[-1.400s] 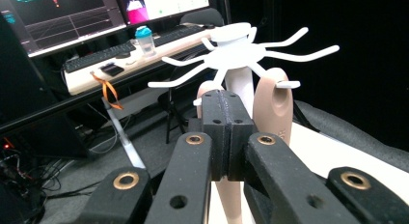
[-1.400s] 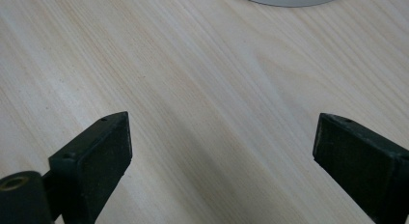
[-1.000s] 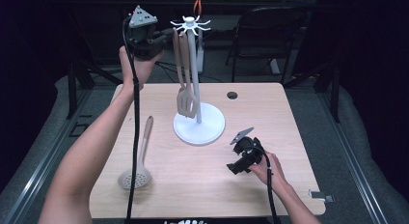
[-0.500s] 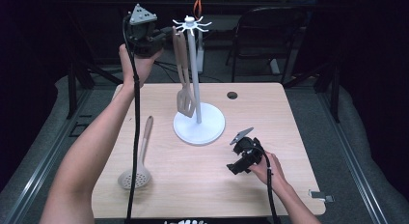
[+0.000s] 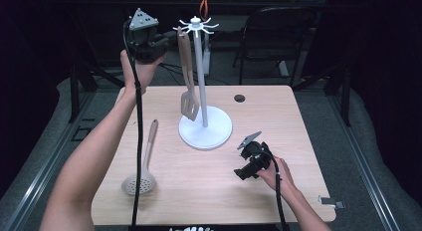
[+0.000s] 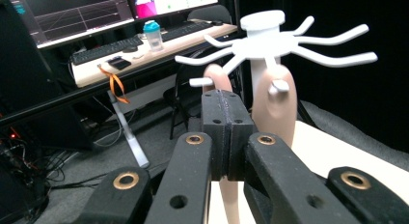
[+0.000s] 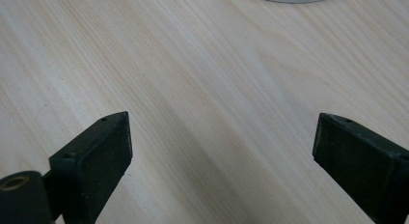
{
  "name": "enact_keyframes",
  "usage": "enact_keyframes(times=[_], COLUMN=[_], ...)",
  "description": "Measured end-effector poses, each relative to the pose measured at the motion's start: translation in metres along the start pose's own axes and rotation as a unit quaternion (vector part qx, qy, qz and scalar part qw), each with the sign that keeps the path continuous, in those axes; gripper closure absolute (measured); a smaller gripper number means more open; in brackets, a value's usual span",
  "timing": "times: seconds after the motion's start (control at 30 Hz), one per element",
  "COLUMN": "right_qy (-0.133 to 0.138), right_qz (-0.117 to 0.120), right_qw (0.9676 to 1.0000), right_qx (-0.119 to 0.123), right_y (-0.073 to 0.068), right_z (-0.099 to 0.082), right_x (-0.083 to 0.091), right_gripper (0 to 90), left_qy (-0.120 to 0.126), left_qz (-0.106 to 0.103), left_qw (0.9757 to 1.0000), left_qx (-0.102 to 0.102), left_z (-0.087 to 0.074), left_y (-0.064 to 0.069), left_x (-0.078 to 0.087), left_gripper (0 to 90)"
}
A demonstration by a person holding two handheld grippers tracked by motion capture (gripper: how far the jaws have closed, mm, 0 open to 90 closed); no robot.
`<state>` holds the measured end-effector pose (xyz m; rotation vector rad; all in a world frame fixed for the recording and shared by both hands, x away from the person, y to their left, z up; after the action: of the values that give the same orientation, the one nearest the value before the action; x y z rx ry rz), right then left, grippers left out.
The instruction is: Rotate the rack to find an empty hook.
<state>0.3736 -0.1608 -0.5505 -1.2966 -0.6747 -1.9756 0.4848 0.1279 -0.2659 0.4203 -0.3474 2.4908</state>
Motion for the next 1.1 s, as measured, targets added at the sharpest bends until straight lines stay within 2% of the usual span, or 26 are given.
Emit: enact_keyframes(times=[0.07,0.13,0.33,0.47,0.6,0.7,0.73,0.83,0.87,1.1], right_qy=[0.01,-0.004,-0.008,-0.01,-0.007,-0.003,0.01,0.004,0.011,-0.004], right_qz=[0.002,-0.002,0.0,0.0,0.005,0.001,0.004,0.001,0.002,0.002], right_qw=[0.9999,1.0,1.0,0.9999,1.0,1.0,0.9999,1.0,0.9999,1.0], right_qx=[-0.007,0.006,0.003,0.007,0.004,0.002,-0.008,-0.001,-0.007,0.004], right_y=[-0.002,0.0,-0.001,-0.001,-0.001,-0.001,-0.002,-0.001,-0.002,-0.001], right_z=[0.0,0.0,0.001,0.001,0.001,0.0,0.0,0.0,0.0,0.001], right_x=[-0.001,0.001,0.001,0.0,0.0,0.0,-0.002,0.0,-0.001,0.0], right_gripper=[6.3,6.3,6.3,6.3,6.3,6.3,6.3,6.3,6.3,6.3], left_qy=[0.001,0.006,0.013,0.02,0.016,0.015,0.016,0.017,0.016,0.012], left_qz=[-0.003,-0.01,-0.028,-0.036,-0.031,-0.027,-0.026,-0.021,-0.018,-0.012], left_qw=[1.0,0.9999,0.9994,0.9989,0.9988,0.9991,0.9993,0.9994,0.9995,0.9998], left_qx=[-0.003,-0.003,-0.015,-0.024,-0.034,-0.028,-0.023,-0.021,-0.021,-0.014], left_z=[-0.003,-0.005,-0.007,-0.001,0.004,0.007,0.007,0.008,0.008,0.006], left_y=[0.002,0.004,0.016,0.022,0.027,0.024,0.022,0.019,0.019,0.012], left_x=[0.003,0.008,0.018,0.017,0.013,0.009,0.008,0.006,0.006,0.003], left_gripper=[90.0,90.0,90.0,90.0,90.0,90.0,90.0,90.0,90.0,90.0])
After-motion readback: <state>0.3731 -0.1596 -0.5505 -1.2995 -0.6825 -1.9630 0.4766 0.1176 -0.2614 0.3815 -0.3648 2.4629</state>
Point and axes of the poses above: each handheld gripper's, and its own axes: x roughly backward along the jaws, z roughly out of its top, y roughly to its right, the point moved 3 cm from there along -x, roughly forward along the jaws, and after that the axes turned 7 degrees about -y, right-handed, at the moved point
